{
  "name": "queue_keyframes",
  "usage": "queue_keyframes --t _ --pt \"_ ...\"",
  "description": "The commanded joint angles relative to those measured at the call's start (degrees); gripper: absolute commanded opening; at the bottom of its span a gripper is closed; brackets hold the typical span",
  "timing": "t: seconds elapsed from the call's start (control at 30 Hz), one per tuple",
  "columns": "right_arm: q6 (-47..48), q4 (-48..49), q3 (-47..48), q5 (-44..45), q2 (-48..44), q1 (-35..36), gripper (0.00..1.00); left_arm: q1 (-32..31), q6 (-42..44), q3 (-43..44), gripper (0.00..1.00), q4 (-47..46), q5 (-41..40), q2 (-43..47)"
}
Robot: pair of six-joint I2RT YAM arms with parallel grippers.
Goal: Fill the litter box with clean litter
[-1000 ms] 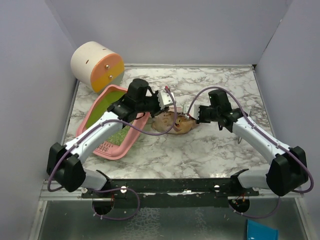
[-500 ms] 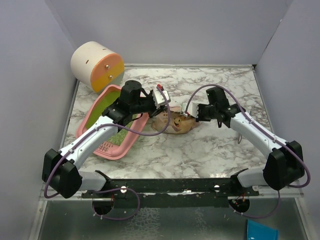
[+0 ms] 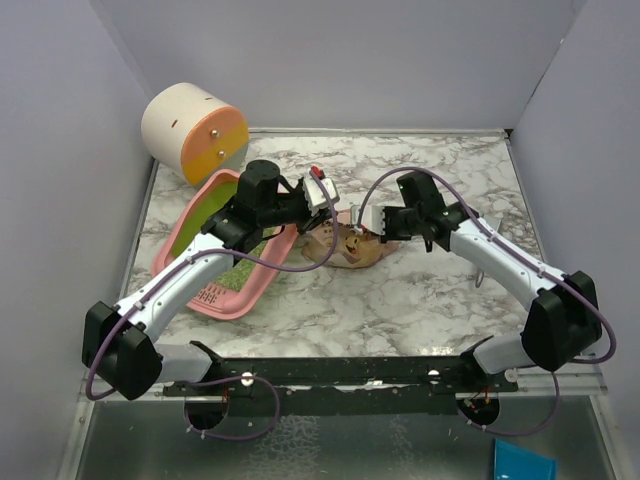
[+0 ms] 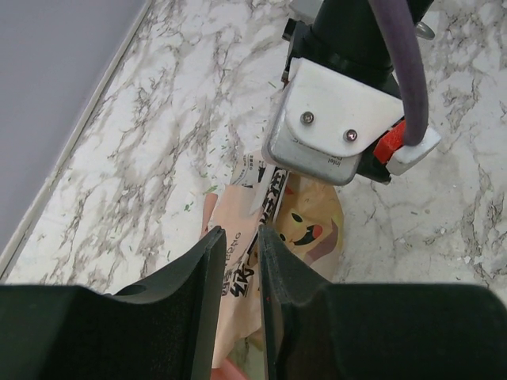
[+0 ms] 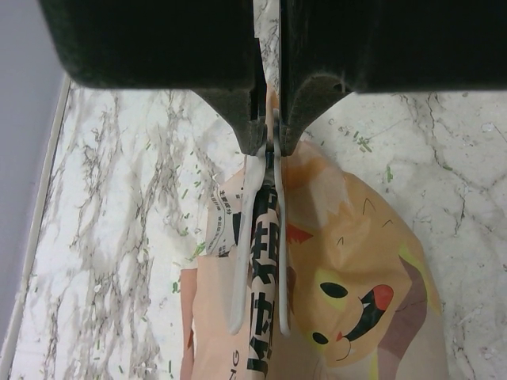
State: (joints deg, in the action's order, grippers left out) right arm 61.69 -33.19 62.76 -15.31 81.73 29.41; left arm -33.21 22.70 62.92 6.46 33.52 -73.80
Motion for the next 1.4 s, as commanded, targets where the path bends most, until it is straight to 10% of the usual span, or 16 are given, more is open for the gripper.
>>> queue_keyframes --t 0.0,0.1,0.17,0.2,0.57,0.73,0.97,1.37 --pt "-1.9 0.0 0.9 -1.3 3.0 1.6 0.01 0.2 -0.7 -0.6 0.26 -1.4 1.5 2.1" --pt "-5.1 3.3 0.0 0.1 2.6 1.6 0.22 0.2 -1.2 -0.7 0.27 -1.3 1.0 2.5" --pt "-6.9 4.8 -0.3 0.6 1.4 1.6 0.86 0.2 -1.9 -0.7 0.27 -1.6 0.0 2.8" --pt "-7.4 4.6 0.0 0.3 0.5 1.6 0.90 0.2 -2.4 -0.8 0.28 -1.8 -0.5 2.9" --pt "-46.4 0.7 19.0 17.9 -6.3 -1.2 0.93 1.1 -20.7 4.1 0.36 -5.1 -21.9 1.4" --pt "-64.2 -0.1 22.1 -3.4 -5.8 -23.3 0.95 10.6 -30.7 22.5 0.38 9.8 -22.5 -7.7" --pt "-87.6 16.8 7.6 -35.7 -9.0 -42.5 0.96 29.4 -49.3 16.9 0.39 5.2 -11.9 -4.2" --pt "-87.6 19.6 -0.4 -27.8 -17.3 -43.6 0.97 34.3 -52.3 -0.4 0.41 2.8 -20.4 11.4"
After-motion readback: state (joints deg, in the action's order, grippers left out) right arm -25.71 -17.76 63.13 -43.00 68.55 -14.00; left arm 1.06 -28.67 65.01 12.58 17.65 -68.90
